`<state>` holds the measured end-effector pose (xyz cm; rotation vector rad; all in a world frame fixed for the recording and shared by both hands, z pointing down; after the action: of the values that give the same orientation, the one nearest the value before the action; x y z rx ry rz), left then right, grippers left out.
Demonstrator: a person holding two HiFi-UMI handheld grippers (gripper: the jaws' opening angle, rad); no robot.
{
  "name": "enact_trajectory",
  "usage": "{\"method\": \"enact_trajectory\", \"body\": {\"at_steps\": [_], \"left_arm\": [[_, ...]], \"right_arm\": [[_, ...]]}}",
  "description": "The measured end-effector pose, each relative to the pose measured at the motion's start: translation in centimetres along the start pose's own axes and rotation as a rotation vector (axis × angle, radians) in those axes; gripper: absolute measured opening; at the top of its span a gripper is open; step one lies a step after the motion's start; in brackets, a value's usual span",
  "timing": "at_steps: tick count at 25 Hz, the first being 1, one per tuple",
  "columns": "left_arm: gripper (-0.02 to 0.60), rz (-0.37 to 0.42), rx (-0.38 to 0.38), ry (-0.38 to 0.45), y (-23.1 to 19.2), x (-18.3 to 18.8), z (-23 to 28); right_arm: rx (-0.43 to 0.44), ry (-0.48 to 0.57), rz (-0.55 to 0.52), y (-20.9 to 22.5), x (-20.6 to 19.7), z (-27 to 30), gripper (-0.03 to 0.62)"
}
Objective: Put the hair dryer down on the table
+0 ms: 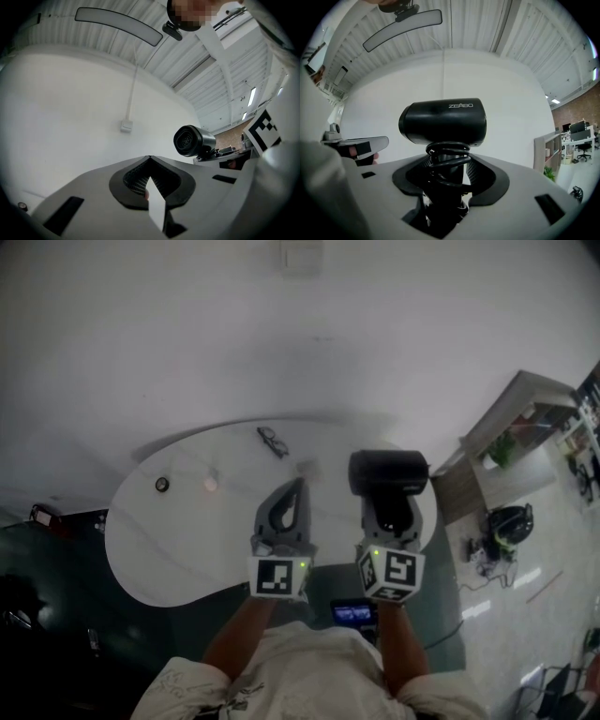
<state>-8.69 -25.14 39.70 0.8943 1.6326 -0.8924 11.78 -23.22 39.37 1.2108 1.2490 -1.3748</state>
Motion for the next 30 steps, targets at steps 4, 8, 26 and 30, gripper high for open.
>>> {"method": "enact_trajectory", "body": {"at_steps": [4,8,26,30], "left_arm": [[-0.003,-0.002,-0.004,-0.012,-1.2,-0.5,1.8],[-0.003,0.007,-0.016,-0.022,-1.4,-1.3,3.4],[-0.003,0.028,0.02,-0.024,-0.2,-2.5,7.8],[-0.003,0.026,0.034,-0.021,0.0,-2.7,8.0]], "right_arm": [[-0.009,-0.025,-0.004,-0.1,-0.3,1.9,0.235],[-0.01,-0.054,-0.004,0.3,-1.3,3.6,0.235],[0.064,-0.388,0.028,3.1,-11.8,12.3,0.235],[0.114,-0.51,0.029,2.6,-14.8,14.1,0.235]]}}
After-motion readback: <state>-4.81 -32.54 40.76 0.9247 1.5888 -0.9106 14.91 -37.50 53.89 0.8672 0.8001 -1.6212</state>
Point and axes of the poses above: the fingertips, and each gripper's own axes: z forward along the fingers, y to its right, x out of its top, the point moved 10 cm from there along -z, backward along the fingers, and after that the axes turned 6 degrees about -z, right-handed, at the moved point
